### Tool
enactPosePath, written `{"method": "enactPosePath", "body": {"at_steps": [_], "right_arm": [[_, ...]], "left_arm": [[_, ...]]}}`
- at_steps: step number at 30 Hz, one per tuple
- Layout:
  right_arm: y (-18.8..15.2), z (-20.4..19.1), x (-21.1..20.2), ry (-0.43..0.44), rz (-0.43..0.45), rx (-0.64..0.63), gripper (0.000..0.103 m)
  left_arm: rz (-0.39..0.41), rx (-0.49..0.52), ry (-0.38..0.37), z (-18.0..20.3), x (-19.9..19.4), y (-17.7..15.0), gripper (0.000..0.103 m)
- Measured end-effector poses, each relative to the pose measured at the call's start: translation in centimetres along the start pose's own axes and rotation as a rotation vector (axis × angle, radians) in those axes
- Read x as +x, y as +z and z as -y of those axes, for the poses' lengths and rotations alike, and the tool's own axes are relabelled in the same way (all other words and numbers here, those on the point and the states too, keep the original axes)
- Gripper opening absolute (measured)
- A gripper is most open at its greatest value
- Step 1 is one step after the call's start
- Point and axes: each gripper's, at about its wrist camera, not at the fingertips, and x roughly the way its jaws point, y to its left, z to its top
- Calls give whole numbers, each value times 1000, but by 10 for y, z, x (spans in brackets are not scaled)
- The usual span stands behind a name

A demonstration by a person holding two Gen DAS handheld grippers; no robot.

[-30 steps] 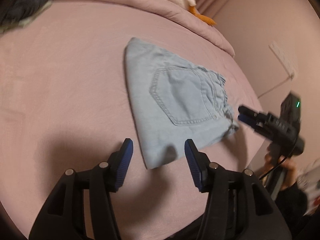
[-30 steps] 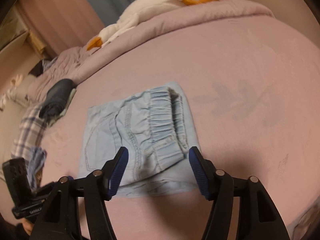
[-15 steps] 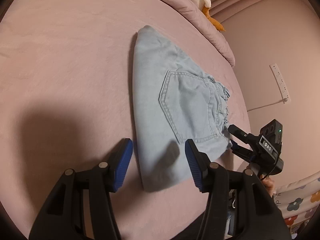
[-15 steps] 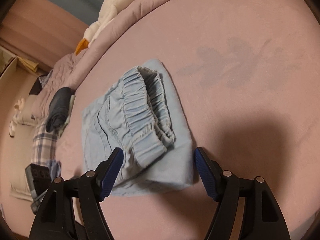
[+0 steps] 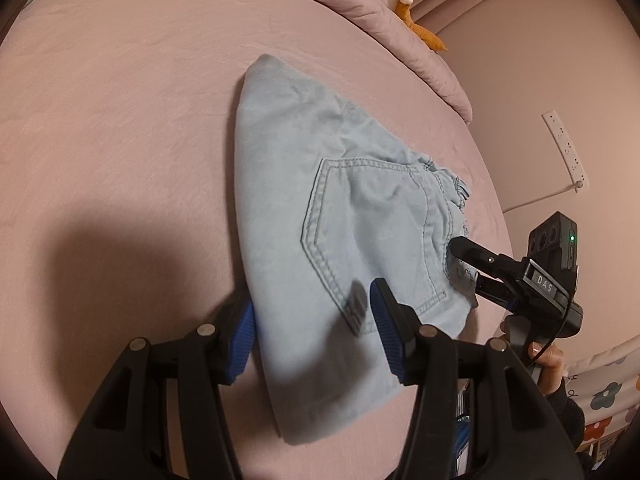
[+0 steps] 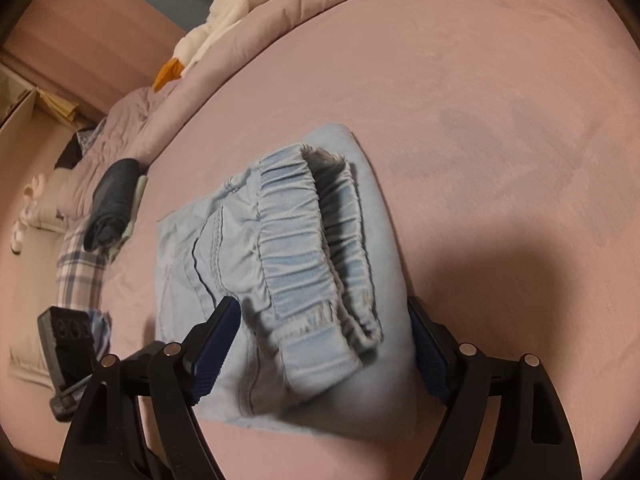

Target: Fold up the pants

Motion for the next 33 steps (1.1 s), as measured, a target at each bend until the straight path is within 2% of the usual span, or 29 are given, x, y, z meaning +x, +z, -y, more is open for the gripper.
{"method": "enactPosePath", "body": {"at_steps": [13,33], "right_arm": [[10,-4,8,6,-2,-50,83],[14,-12,15,5,16,-65,83]], "left_arm": [[4,25,10,9,12,12,62],[6,41,24,17,20,20,62]]}}
